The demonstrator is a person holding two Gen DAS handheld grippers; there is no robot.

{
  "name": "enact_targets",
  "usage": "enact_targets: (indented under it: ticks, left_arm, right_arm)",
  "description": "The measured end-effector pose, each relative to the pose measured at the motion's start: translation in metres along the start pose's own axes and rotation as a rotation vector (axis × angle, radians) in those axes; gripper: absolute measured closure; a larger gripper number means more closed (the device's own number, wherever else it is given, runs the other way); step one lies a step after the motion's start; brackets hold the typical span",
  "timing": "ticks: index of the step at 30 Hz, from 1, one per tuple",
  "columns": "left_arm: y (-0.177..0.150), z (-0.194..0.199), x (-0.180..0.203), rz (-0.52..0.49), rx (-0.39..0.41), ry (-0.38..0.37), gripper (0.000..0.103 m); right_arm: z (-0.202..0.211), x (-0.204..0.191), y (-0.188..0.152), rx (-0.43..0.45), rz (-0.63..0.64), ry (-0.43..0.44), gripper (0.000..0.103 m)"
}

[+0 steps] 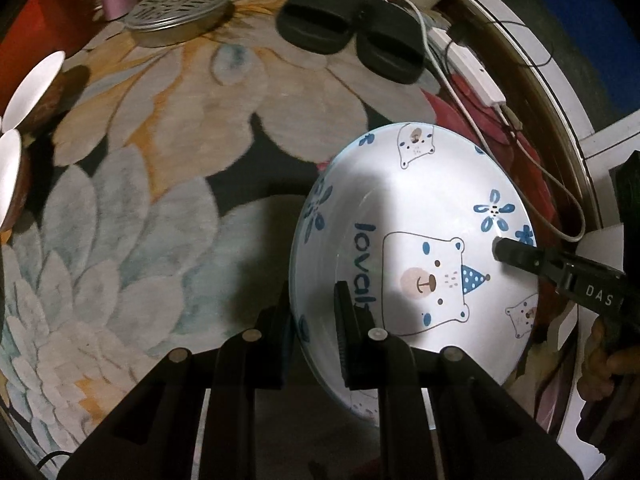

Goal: Organize plates and bowls
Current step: 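Lift the bear plate and carry it over the leaf-pattern plate, then lower the bear plate onto the leaf-pattern plate and open both grippers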

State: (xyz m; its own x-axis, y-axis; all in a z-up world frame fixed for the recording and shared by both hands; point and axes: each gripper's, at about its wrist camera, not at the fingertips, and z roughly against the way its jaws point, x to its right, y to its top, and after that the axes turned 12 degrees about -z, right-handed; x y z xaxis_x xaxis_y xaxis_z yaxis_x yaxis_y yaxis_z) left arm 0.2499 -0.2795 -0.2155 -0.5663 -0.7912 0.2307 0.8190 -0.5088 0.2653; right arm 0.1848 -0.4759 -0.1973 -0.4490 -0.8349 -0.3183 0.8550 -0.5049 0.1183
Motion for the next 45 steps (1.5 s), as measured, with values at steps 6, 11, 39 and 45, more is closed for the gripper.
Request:
enact_targets:
  ticks: [6,11,39,45]
  left_arm:
    - [0.012,-0.011,0.022,-0.02,-0.01,-0.01,0.086]
    - [0.024,-0.021,0.038,-0.046,-0.02,-0.02,0.086]
    - [0.054,-0.053,0.069,-0.132,-0.036,0.051,0.086]
    - [0.054,-0.049,0.065,-0.129,-0.022,0.032,0.085]
  right_arm:
    - [0.005,0.026,0.006,0.016,-0.052,-0.005,0.09]
    - [0.007,0.044,0.012,0.025,-0.093,-0.014,0.09]
    - [-0.007,0.086,0.033,0.057,-0.185,-0.044,0.09]
    - [-0.015,0.088,0.028,0.032,-0.193,-0.056,0.087]
